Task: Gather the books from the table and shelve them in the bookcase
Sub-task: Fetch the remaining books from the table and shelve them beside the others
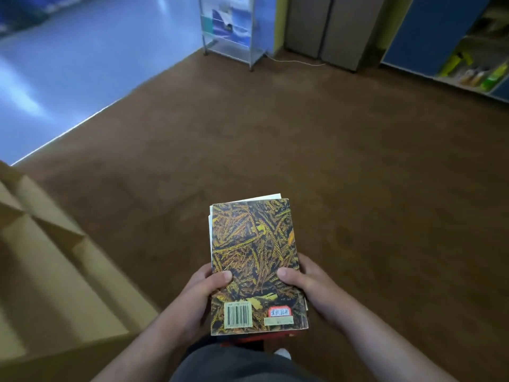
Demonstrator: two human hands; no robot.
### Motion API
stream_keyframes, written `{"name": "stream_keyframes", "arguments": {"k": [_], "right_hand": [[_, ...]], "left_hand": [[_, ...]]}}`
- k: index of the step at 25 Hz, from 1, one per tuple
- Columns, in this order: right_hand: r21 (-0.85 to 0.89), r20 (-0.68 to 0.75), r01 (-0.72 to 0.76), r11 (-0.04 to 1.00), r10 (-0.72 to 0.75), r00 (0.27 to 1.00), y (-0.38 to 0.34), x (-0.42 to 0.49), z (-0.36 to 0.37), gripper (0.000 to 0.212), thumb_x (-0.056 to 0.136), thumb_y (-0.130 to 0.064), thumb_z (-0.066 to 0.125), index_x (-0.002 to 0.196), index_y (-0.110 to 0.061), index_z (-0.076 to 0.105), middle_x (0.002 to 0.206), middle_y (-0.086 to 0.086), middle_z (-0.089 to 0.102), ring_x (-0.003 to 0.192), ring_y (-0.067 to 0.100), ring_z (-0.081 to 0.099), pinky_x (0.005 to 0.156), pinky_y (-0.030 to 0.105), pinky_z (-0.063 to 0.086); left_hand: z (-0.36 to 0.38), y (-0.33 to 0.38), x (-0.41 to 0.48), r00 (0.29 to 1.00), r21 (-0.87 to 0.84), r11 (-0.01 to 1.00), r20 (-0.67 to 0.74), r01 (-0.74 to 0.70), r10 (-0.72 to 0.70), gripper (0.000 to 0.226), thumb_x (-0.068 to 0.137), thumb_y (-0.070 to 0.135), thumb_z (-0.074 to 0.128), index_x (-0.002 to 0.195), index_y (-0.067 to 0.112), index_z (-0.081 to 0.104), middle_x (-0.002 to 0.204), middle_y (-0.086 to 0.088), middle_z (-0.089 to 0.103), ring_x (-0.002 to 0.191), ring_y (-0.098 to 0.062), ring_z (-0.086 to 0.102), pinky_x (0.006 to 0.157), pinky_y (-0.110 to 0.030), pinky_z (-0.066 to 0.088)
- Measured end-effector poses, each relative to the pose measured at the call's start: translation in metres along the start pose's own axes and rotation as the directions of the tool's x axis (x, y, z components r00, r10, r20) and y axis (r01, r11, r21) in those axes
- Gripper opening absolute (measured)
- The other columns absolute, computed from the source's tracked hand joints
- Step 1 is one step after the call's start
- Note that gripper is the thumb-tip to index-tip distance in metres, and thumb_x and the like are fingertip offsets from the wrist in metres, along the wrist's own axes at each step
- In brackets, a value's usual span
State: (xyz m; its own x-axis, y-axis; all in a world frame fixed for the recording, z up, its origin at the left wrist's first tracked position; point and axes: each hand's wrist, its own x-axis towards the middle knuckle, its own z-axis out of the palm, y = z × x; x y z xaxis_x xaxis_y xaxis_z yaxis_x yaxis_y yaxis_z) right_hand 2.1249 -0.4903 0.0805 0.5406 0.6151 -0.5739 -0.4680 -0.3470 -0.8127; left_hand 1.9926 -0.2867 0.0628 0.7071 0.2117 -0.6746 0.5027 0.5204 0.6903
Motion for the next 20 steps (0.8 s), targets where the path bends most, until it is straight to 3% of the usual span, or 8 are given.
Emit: {"name": "stream_keyframes", "arguments": {"k": [3,6,9,12,14,20], "right_hand": [[-0.038,0.076,-0.03,0.999,0.033,0.997,-0.026,0.052,0.007,0.08,0.054,-0.05,0.079,0.125,-0.02,0.059,0.115,0.009,0.076,0.101,0.026,0.076,0.095,0.044,0.058],[-0.086,0.132,-0.08,0.993,0.091,0.987,-0.055,0.112,0.012,0.08,0.054,-0.047,0.081,0.125,-0.018,0.058,0.113,0.008,0.077,0.1,0.027,0.076,0.093,0.043,0.059],[-0.151,0.18,-0.097,0.984,0.124,0.976,-0.089,0.165,0.023,0.08,0.054,-0.046,0.081,0.125,-0.019,0.058,0.112,0.007,0.077,0.099,0.025,0.076,0.089,0.039,0.06],[-0.24,0.213,-0.082,0.967,0.135,0.968,-0.121,0.204,0.041,0.084,0.053,-0.052,0.08,0.127,-0.021,0.058,0.116,0.007,0.076,0.101,0.026,0.075,0.096,0.046,0.057],[-0.258,0.258,-0.068,0.964,0.136,0.957,-0.141,0.228,0.052,0.084,0.053,-0.05,0.081,0.127,-0.019,0.058,0.114,0.008,0.076,0.098,0.026,0.076,0.091,0.043,0.059],[-0.361,0.403,-0.033,0.932,0.188,0.896,-0.193,0.3,0.083,0.093,0.053,-0.046,0.084,0.133,-0.018,0.046,0.116,0.005,0.072,0.094,0.019,0.076,0.08,0.032,0.059]], "left_hand": [[-0.02,0.02,0.024,0.998,-0.026,0.998,-0.036,-0.05,0.049,0.092,0.056,0.043,0.09,0.131,0.005,0.053,0.119,-0.024,0.072,0.108,-0.046,0.069,0.1,-0.063,0.049],[-0.038,0.044,0.054,0.992,-0.095,0.992,-0.108,-0.077,0.067,0.064,0.065,0.029,0.076,0.12,0.004,0.056,0.104,-0.02,0.077,0.09,-0.038,0.076,0.075,-0.047,0.061],[-0.056,0.072,0.076,0.984,-0.148,0.985,-0.17,-0.087,0.061,0.056,0.07,0.024,0.068,0.12,0.003,0.056,0.106,-0.024,0.076,0.087,-0.038,0.076,0.068,-0.042,0.062],[-0.075,0.102,0.088,0.966,-0.206,0.97,-0.249,-0.127,0.073,0.062,0.067,0.027,0.075,0.121,0.001,0.057,0.109,-0.025,0.075,0.095,-0.041,0.074,0.083,-0.053,0.06],[-0.087,0.12,0.093,0.952,-0.231,0.961,-0.296,-0.153,0.081,0.072,0.062,0.035,0.079,0.123,0.003,0.056,0.113,-0.025,0.073,0.104,-0.046,0.07,0.097,-0.063,0.051],[-0.109,0.152,0.106,0.886,-0.298,0.922,-0.456,-0.247,0.09,0.056,0.07,0.028,0.07,0.12,0.006,0.057,0.109,-0.022,0.076,0.102,-0.044,0.071,0.098,-0.061,0.051]]}}
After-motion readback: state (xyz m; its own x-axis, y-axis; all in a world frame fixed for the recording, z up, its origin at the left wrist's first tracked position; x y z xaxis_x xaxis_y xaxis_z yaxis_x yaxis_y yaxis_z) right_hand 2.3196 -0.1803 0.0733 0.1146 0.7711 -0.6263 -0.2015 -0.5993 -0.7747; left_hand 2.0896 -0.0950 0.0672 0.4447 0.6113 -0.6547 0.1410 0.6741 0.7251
